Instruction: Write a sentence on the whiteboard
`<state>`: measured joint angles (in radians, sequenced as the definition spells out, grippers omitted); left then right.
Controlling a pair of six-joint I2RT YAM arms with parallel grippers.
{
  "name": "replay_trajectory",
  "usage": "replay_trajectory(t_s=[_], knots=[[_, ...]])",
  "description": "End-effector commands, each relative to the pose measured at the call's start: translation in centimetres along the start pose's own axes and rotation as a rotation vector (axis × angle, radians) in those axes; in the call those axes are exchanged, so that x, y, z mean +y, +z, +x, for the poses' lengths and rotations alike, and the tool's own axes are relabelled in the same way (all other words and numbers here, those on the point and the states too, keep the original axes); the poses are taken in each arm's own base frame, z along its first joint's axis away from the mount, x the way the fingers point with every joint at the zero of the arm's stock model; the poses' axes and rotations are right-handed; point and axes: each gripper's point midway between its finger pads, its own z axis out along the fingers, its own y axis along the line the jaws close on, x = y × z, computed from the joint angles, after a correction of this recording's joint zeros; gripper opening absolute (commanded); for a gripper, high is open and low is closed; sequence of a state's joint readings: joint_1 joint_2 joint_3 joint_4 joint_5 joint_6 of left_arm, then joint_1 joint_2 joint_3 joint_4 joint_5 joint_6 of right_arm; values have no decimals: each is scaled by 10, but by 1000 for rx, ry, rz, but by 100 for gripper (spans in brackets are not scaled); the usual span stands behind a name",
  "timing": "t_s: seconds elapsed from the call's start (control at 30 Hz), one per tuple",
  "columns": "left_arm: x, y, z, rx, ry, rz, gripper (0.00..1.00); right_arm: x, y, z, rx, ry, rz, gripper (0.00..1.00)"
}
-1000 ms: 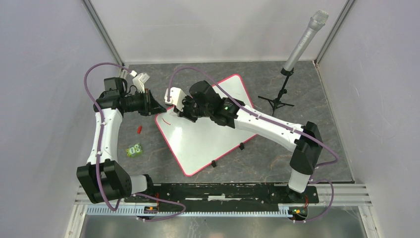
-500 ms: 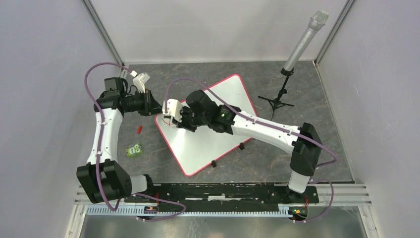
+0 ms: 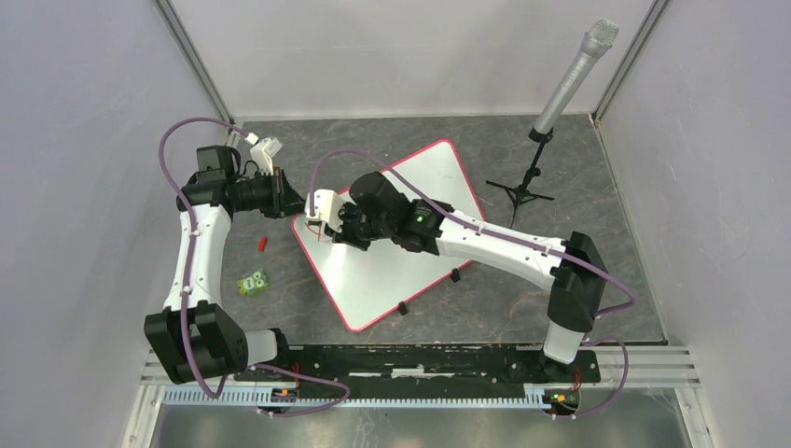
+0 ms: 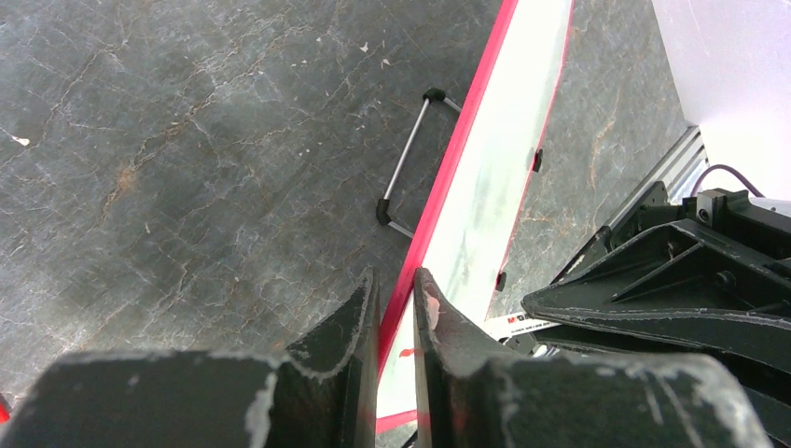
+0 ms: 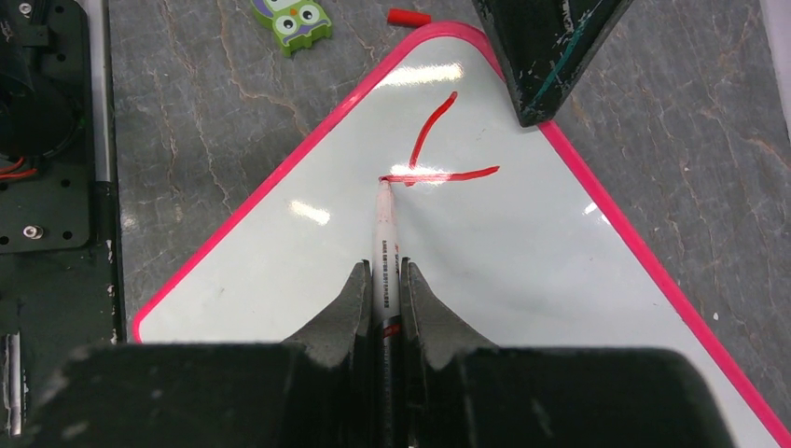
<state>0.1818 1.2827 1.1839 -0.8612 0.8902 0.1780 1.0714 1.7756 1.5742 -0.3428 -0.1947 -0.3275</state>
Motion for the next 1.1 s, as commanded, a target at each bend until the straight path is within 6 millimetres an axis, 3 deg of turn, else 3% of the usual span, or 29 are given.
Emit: replay_trajectory(t_s=[0.0,0.3,0.63,0.73,0.83,0.97,1.07], knots=[[-8,0,1,-1,38,10,2,-20,-16,-21,-37,-24,83,0],[-7,-1,1,-1,44,7,2,-6,-18,5,13,-16,47,0],[-7,0,1,1,44,8,2,23,-23,34,56,-10,-24,0],[-7,1,1,1,42,11,2,22,-25,29,47,-14,-25,0],[-7,0,1,-2,43,11,2,16,-29,11,10,-25,-13,0],[-8,1,2,-1,45,12,2,0,-39,-21,-68,-20,26,0],[-8,1,2,-1,46,12,2,-15,-42,-32,-95,-14,64,0]])
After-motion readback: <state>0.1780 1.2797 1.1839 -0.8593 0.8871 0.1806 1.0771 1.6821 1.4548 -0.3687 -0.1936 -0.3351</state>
